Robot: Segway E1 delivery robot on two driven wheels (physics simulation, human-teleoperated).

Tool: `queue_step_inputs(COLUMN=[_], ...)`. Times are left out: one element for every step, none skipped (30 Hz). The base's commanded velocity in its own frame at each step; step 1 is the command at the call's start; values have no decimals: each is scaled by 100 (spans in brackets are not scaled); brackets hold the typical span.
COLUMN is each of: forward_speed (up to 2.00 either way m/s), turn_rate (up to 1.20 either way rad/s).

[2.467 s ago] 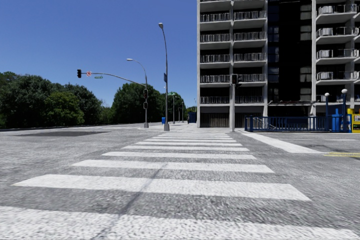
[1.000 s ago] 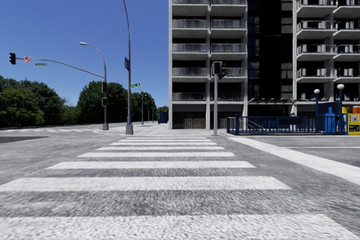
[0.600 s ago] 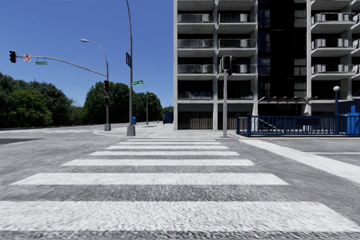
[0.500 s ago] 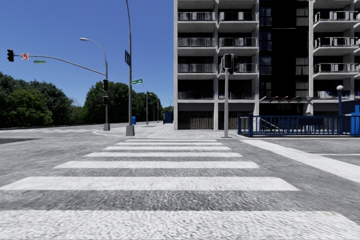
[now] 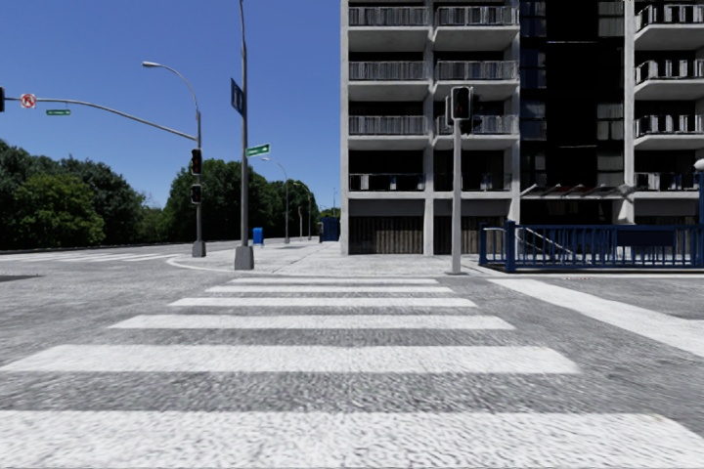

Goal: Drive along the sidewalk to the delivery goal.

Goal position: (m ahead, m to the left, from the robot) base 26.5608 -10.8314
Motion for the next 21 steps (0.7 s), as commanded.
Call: queue_step_inputs(forward_speed=[200, 200, 200, 200, 200, 200, 200, 200, 200, 200, 200, 200, 200, 200, 200, 200, 200, 200, 200, 200, 200], turn_rate=[0, 0, 0, 0, 0, 0, 0, 0, 0, 20, 20, 31, 33, 28, 28, 0, 0, 0, 0, 0, 0])
